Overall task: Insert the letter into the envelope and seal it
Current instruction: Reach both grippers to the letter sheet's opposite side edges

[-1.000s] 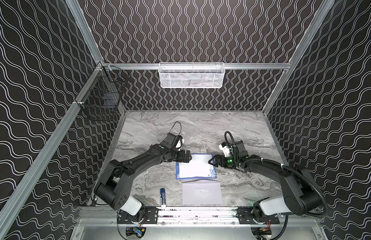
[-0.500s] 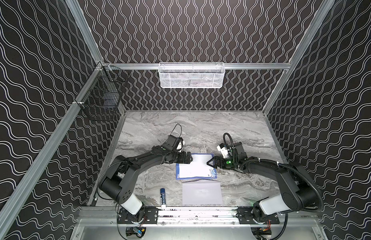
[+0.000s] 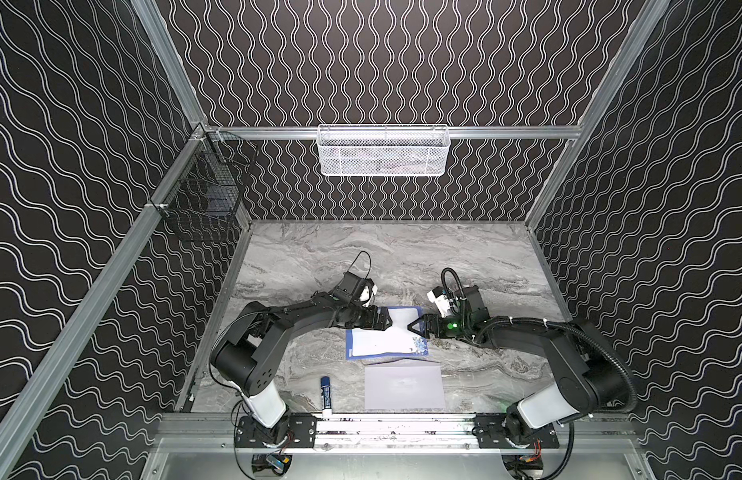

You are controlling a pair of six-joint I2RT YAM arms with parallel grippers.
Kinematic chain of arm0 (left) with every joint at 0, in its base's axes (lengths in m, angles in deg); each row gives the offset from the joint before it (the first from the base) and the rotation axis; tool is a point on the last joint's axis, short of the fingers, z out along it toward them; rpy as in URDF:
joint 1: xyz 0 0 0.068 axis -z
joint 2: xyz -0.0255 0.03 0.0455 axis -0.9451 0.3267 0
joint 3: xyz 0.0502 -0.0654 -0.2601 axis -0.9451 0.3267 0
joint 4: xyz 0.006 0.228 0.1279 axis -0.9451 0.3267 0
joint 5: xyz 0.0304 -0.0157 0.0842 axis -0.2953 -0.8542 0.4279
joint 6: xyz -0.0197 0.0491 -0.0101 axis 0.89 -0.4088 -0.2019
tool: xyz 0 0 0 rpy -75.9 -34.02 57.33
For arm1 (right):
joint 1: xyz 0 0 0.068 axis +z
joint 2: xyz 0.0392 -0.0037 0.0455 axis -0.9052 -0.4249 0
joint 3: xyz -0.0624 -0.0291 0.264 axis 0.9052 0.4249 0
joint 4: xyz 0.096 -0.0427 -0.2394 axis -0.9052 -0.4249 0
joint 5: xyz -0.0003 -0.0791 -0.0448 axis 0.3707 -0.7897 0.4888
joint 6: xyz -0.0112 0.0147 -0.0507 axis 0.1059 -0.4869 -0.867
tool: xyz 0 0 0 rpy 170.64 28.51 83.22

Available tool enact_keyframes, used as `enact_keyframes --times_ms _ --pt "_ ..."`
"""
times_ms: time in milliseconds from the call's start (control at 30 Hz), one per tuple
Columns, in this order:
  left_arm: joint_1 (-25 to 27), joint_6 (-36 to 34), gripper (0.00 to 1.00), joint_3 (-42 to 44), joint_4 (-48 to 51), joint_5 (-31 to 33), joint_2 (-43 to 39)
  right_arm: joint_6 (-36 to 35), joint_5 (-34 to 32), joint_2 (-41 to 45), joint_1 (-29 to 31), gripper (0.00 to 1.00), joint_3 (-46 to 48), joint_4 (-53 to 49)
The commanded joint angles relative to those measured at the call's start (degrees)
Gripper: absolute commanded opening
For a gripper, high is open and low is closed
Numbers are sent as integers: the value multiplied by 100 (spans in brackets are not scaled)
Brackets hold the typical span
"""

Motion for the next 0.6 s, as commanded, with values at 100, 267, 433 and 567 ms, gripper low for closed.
enact_keyframes --times_ms 100,267,433,567 --pt "6 -22 99 -30 -264 -123 106 214 -232 -198 81 95 121 -505" --pt "10 -5 99 31 -63 228 -431 153 -328 -96 91 95 81 -646" --pt "10 33 99 39 -119 98 -257 153 -205 -197 91 95 63 -553" --pt "10 167 99 77 -337 9 -109 205 -173 -230 91 95 115 -450"
